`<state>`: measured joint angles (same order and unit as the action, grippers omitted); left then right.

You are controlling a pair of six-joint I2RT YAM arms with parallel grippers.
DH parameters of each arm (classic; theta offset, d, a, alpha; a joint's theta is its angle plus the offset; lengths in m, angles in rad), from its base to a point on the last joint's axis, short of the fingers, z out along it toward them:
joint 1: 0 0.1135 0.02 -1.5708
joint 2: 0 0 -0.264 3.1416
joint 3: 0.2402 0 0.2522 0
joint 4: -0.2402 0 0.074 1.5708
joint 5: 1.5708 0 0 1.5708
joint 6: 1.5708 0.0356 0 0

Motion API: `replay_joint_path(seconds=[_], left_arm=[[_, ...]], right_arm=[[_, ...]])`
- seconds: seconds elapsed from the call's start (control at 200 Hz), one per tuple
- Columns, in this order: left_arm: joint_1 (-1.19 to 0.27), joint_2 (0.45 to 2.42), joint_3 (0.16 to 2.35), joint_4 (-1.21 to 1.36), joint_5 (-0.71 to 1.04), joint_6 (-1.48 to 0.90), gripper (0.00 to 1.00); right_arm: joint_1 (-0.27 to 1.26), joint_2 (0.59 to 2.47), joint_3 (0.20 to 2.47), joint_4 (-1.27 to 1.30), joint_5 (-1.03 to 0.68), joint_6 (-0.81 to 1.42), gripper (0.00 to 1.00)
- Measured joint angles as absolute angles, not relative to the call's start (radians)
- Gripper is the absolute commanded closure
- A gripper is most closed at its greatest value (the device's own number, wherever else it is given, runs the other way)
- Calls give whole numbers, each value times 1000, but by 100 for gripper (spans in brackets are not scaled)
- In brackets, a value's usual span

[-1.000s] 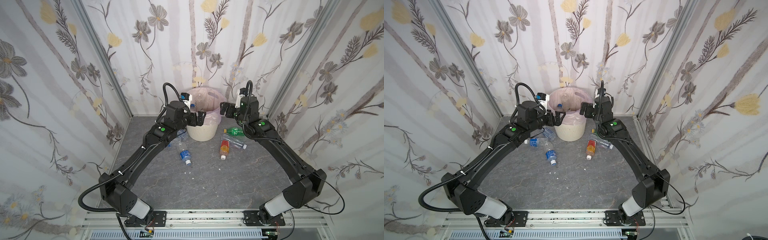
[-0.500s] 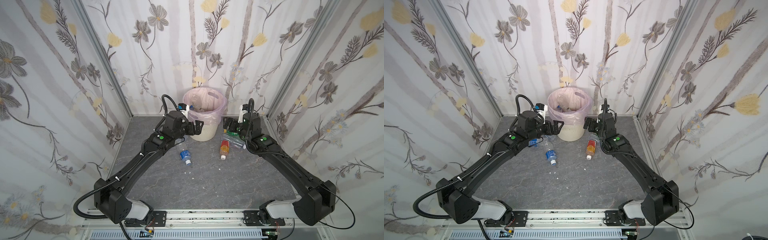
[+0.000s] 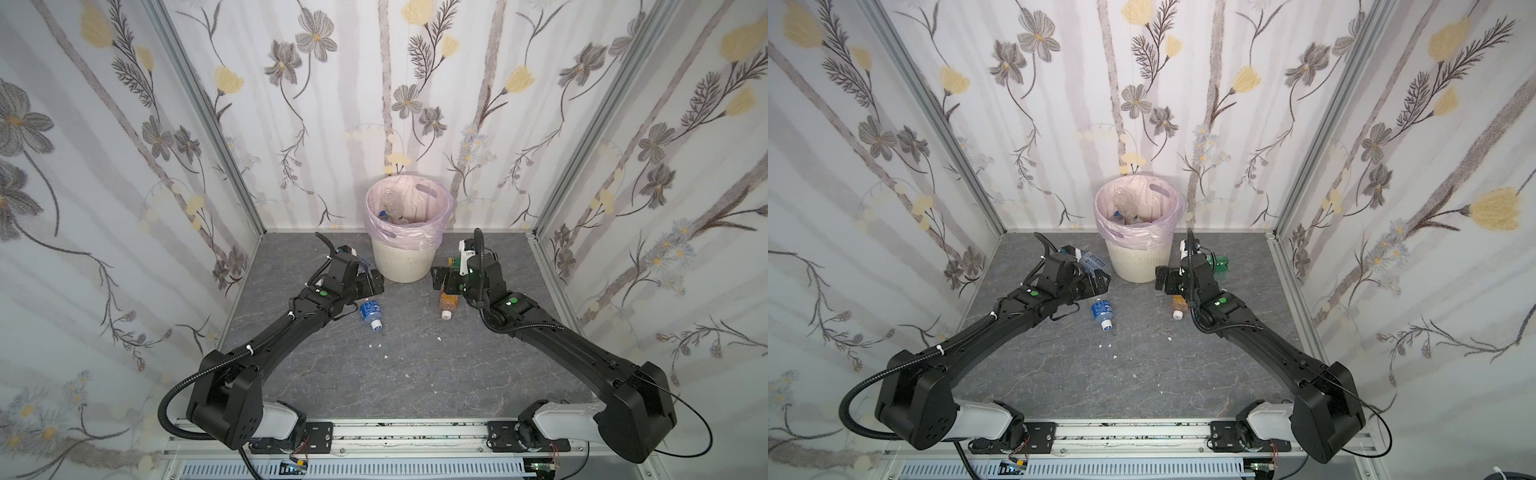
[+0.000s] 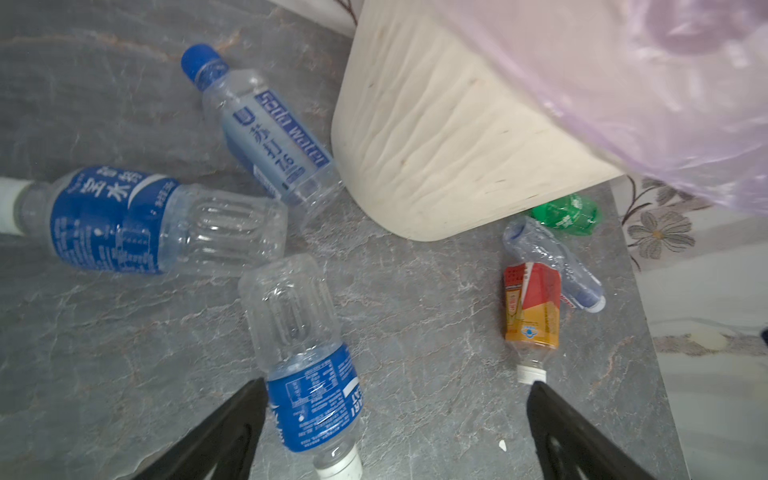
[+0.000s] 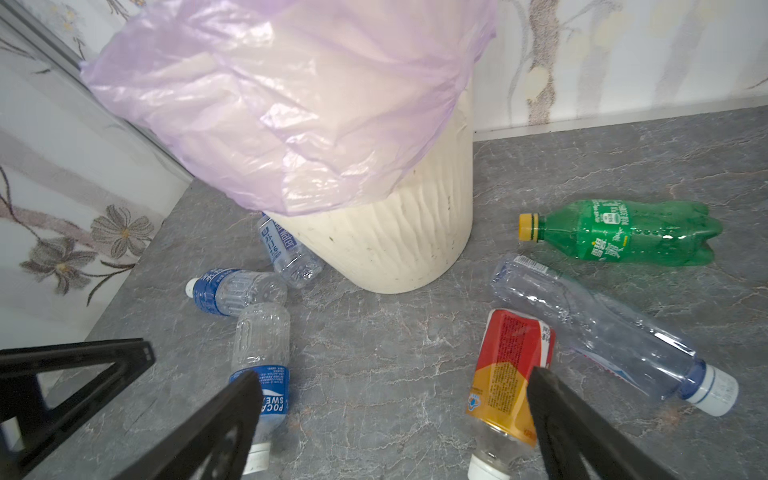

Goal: Throw the plastic bottles in the bin
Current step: 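Grasp the blue-labelled Pocari Sweat bottle with the left gripper while the right gripper lowers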

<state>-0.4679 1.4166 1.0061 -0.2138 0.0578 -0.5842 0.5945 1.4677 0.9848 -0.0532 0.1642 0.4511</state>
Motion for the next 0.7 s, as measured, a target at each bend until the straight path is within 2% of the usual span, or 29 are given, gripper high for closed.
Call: replay_joint_path(seconds=[0.29,0.699], left_arm=[[-418,1546,975,-213,121,-645,7],[-417,1708,1021,-209,191,-674,18]], right_arm=[[616,1467,934,-19,187,451,1],[611,1459,910,11,196,443,0]])
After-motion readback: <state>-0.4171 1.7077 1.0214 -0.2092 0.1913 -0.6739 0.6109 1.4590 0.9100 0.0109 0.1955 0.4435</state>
